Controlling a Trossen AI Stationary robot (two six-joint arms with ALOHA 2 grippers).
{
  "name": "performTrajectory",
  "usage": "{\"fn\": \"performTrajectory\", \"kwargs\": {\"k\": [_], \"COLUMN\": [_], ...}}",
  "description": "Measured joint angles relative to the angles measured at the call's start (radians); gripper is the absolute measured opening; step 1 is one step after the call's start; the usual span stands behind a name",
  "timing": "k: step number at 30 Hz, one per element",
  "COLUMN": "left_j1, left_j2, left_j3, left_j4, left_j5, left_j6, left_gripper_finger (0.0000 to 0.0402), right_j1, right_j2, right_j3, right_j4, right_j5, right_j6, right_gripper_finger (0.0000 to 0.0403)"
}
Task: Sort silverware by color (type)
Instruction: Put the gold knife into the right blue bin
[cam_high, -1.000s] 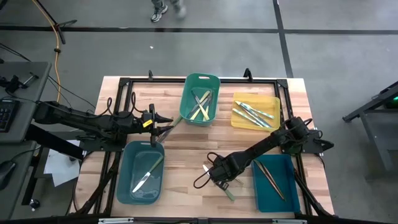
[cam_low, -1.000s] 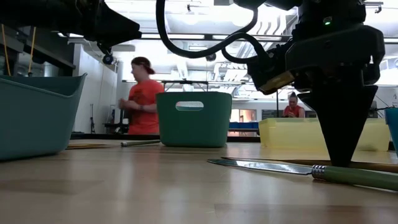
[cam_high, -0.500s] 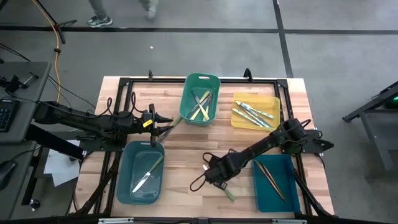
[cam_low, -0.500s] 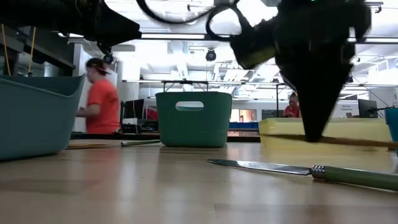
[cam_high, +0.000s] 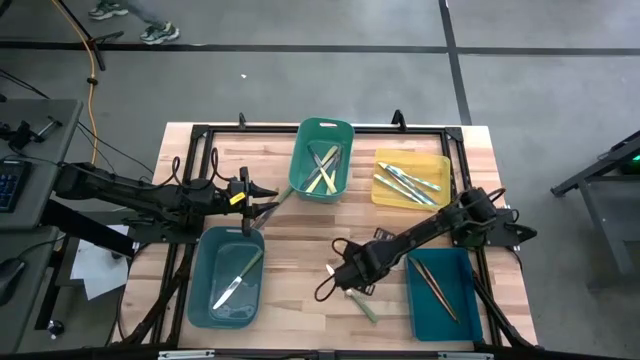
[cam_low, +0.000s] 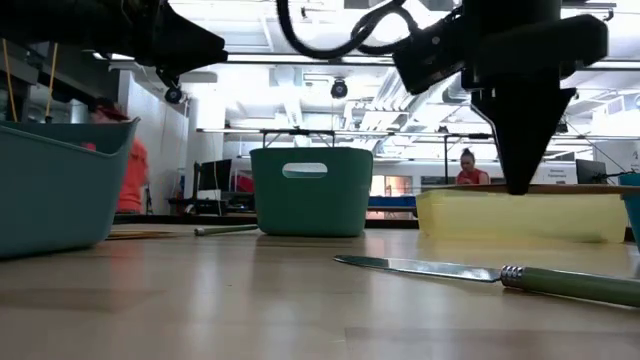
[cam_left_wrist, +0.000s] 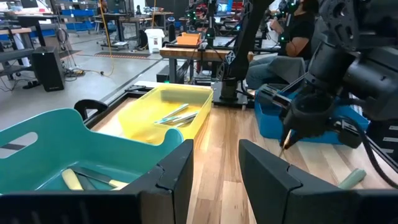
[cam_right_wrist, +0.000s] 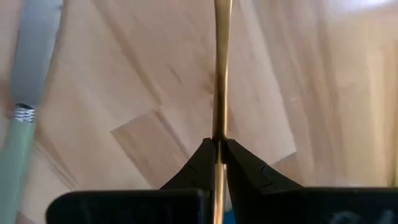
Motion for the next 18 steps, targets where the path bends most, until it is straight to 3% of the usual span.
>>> {"fn": "performTrajectory", "kwargs": {"k": [7,13,18], "left_j1": [-0.001,0.000,0.000], "left_j2": [0.000,0.000,0.000], "left_j3": [0.000,0.000,0.000], "left_j4": [0.000,0.001,0.006], "left_j5": [0.002,0.003,0.003], "left_j6": [0.000,0.000,0.000], "left_gripper_finger": [0.0119,0.0119,0.0119], "right_j1": [0.001,0.000,-0.005], "right_j2": [-0.204,-0.458,-0.628], "right_j3": [-0.234,-0.491,-0.691], "right_j4": [0.158,0.522,0.887], "right_j5": [0.062,0.271,0.542], "right_j6": [0.089,0.118,-0.011], "right_gripper_finger": [0.0010,0.0008,0.0007]}}
